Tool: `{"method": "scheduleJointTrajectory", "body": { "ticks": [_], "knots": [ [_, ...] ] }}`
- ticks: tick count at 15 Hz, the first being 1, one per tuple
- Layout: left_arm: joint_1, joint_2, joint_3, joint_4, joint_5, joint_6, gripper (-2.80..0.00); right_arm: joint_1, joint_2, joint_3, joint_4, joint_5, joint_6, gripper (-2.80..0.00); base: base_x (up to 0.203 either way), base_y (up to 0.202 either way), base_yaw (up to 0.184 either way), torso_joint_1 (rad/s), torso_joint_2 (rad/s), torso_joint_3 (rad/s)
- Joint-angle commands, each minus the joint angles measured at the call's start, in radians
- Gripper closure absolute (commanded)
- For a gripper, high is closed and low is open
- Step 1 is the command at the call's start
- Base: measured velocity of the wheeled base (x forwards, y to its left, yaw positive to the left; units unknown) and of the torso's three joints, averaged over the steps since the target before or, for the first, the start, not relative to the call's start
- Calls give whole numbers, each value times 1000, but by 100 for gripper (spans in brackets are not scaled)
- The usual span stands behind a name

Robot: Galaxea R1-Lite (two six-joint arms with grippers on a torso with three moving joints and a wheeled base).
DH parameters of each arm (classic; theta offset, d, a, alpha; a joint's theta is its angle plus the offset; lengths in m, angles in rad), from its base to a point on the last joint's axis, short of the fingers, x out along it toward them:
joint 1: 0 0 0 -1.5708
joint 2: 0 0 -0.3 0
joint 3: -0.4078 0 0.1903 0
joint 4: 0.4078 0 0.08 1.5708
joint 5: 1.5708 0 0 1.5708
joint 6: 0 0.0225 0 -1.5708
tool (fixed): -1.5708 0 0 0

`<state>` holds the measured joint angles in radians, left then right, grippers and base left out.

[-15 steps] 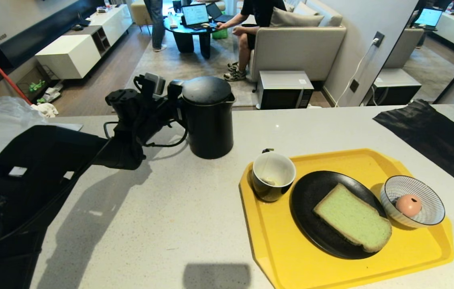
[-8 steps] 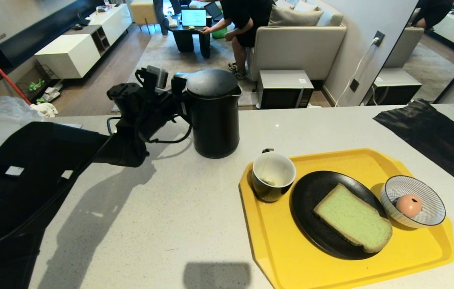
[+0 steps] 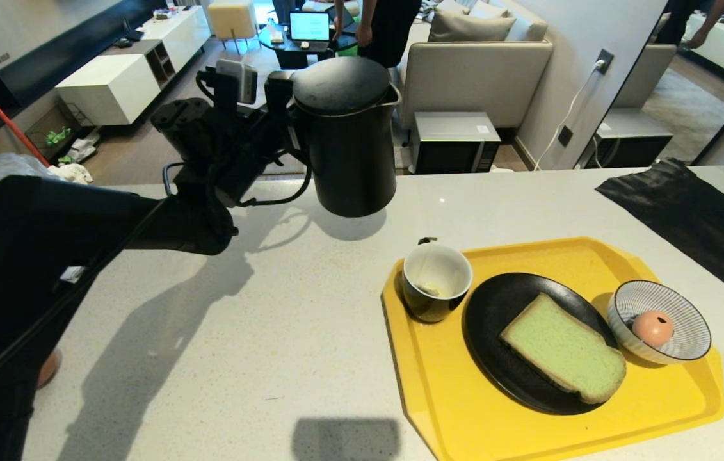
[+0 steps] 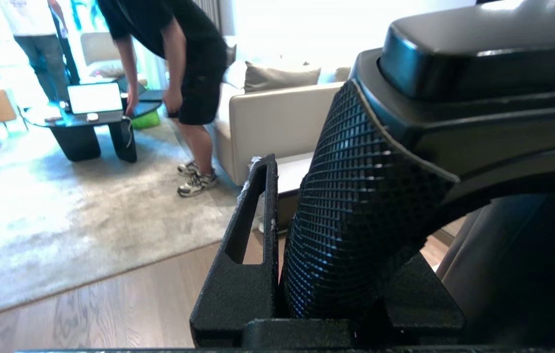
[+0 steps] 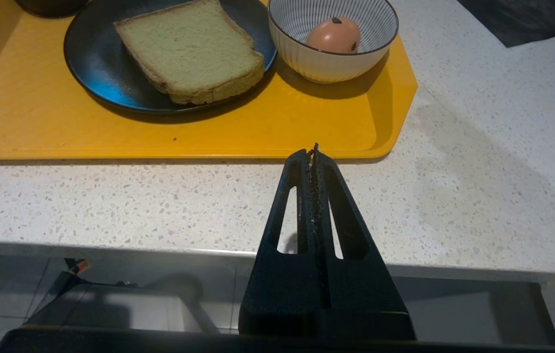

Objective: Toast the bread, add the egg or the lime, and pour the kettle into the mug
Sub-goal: Pick up the kettle, then pour water into a cup

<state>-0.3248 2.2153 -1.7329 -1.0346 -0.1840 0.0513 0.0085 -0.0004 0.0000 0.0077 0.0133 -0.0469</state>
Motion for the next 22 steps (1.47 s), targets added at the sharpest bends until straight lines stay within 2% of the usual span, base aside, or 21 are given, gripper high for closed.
{"method": "scheduleJointTrajectory", "body": {
  "ticks": [1,6,9,12,13,15,22],
  "knots": [
    [-16,-88,32,40,3,1,0,1,0,1,0,1,1,0,0,0,0,0,0,0],
    [-42,-203,21,251,-9,24,0,1,0,0,0,1,1,0,0,0,0,0,0,0],
    [-79,-218,-66,328,-21,29,0,1,0,1,0,1,0,0,0,0,0,0,0,0],
    [-92,-223,-189,481,-22,51,0,1,0,0,0,1,0,0,0,0,0,0,0,0],
    [-93,-227,-198,530,-22,61,0,1,0,2,0,1,1,0,0,0,0,0,0,0],
    [-94,-227,-198,539,-22,67,0,1,1,0,0,1,1,0,0,0,0,0,0,0],
    [-71,-218,-194,624,-41,216,0,1,0,0,0,1,1,0,0,0,0,0,0,0]
  ]
}}
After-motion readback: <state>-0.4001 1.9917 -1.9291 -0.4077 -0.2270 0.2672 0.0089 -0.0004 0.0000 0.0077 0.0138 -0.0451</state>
